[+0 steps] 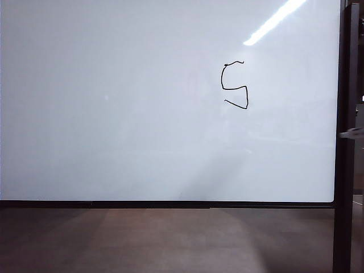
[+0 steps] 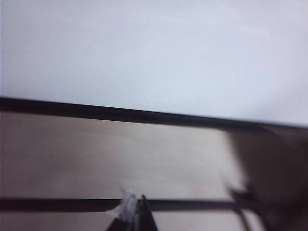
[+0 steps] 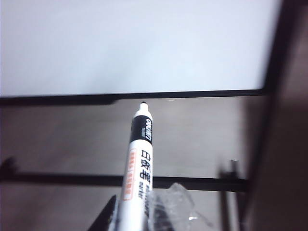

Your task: Reach to the right to find the marker pen, pick it up, and write the number 5 on the whiteboard.

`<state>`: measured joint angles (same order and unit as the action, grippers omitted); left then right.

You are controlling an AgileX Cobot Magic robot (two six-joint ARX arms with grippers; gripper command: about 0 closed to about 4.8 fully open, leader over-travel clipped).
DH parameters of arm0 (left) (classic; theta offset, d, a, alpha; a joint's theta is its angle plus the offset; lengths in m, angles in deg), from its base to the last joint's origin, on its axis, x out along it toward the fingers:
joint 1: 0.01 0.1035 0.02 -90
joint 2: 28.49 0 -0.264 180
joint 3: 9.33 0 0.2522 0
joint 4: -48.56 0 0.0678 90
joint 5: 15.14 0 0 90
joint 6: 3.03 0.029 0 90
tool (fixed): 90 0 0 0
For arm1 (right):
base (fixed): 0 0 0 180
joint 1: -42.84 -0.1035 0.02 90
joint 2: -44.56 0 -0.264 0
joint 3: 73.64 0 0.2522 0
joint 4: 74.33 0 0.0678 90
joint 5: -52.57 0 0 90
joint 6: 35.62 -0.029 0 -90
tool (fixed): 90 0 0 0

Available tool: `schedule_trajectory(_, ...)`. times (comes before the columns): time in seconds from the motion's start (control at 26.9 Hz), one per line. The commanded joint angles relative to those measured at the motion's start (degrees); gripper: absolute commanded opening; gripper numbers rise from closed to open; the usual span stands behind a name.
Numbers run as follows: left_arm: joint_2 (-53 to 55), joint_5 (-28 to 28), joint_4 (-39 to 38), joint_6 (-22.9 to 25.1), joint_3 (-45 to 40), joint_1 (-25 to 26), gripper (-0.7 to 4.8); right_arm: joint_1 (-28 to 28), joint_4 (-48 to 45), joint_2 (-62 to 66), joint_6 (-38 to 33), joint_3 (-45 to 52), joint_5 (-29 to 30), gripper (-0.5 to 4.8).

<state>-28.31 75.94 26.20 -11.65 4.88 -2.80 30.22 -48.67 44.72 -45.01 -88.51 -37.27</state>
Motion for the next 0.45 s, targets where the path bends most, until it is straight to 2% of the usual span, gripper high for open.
schedule_trajectory(0.04, 0.04, -0.5, 0.46, 0.24, 0.04, 7.41, -0.05, 6.08, -0.24, -0.04, -0.02, 0.26, -0.09, -0.04)
schedule_trajectory(0.19, 0.04, -0.92, 0.48, 0.24, 0.04, 10.4, -0.05, 11.13, -2.34, -0.04, -0.02, 0.92, -0.22, -0.04)
schedule_trajectory(0.45, 0.04, -0.85, 0.48, 0.24, 0.04, 10.38, -0.05, 11.39, -2.32, -0.04, -0.02, 0.92, -0.22, -0.04)
